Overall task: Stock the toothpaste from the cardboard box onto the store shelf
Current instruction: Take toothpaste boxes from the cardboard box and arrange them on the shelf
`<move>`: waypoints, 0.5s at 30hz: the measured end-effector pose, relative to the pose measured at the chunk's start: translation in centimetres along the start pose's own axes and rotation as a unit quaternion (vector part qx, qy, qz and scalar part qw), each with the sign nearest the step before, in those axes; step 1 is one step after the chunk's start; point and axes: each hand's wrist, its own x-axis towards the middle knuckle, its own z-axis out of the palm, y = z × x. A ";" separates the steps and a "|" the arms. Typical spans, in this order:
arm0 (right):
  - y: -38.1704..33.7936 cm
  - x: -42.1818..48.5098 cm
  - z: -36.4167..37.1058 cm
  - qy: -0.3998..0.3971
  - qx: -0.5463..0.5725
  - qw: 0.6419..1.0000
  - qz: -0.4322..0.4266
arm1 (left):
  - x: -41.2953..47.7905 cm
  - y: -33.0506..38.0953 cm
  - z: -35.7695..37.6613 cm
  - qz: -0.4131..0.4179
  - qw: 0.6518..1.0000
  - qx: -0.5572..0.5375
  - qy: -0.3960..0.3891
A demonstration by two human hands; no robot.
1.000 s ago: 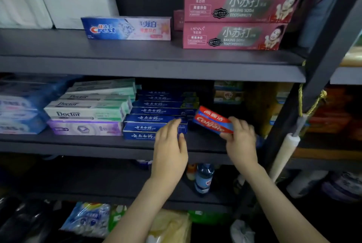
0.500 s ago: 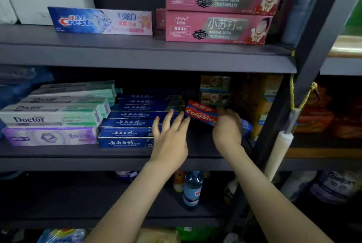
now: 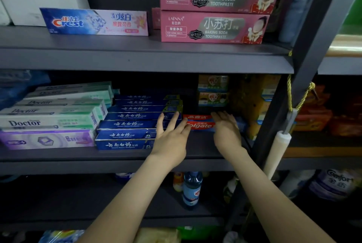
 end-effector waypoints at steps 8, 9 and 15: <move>-1.0 -4.1 -2.0 0.089 0.018 0.995 -0.037 | -1.5 2.0 -3.2 -0.011 0.999 -0.042 0.010; -1.0 -5.4 -3.2 0.096 0.020 0.994 -0.054 | -2.3 2.7 -4.3 -0.021 0.997 -0.070 0.007; 1.6 -16.7 -16.1 0.003 0.106 0.989 -0.105 | -8.8 8.3 -14.6 0.014 0.977 -0.205 -0.053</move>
